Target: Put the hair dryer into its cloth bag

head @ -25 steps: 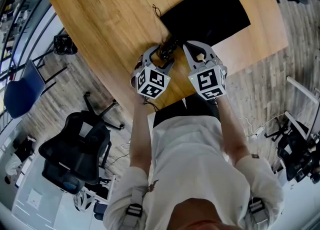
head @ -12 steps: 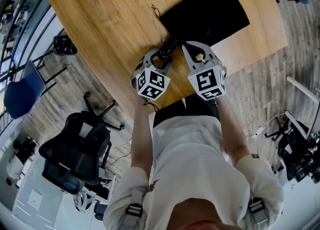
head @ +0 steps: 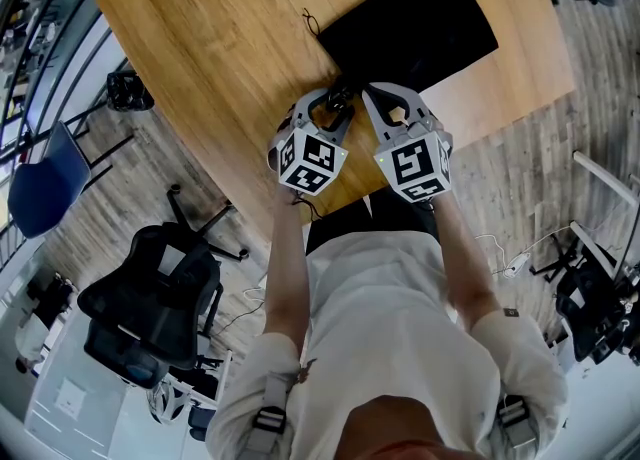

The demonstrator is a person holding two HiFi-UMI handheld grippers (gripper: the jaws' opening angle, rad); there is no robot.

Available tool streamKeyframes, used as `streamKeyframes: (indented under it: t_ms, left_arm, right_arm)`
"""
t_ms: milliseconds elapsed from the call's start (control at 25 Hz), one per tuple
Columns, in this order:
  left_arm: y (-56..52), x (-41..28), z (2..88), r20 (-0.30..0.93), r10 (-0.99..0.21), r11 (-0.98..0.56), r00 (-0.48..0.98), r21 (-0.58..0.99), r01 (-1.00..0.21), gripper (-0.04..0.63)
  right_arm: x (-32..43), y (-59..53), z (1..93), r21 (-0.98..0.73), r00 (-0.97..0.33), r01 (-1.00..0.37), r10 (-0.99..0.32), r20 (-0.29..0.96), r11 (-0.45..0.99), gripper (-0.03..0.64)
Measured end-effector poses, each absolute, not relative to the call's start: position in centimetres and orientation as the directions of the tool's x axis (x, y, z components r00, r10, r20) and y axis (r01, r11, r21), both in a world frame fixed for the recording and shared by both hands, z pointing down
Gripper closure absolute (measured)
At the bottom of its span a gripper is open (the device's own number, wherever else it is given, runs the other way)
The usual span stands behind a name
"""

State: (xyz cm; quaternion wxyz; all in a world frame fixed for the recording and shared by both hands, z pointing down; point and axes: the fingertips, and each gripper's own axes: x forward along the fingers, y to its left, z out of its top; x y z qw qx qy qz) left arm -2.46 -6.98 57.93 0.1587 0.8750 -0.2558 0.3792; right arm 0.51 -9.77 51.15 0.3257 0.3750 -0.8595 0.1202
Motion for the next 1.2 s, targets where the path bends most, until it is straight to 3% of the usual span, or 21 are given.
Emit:
streamKeyframes:
  t_ms: [1200]
  left_arm:
    - [-10.2,2.4,58.3,0.702,-0.315,-0.854,0.639,0.084,-0.513,0.394]
  right_arm:
    - [0.7,-9.3,50.4,0.008,-0.552,-0.705,-0.555,0.622,0.709,0.595]
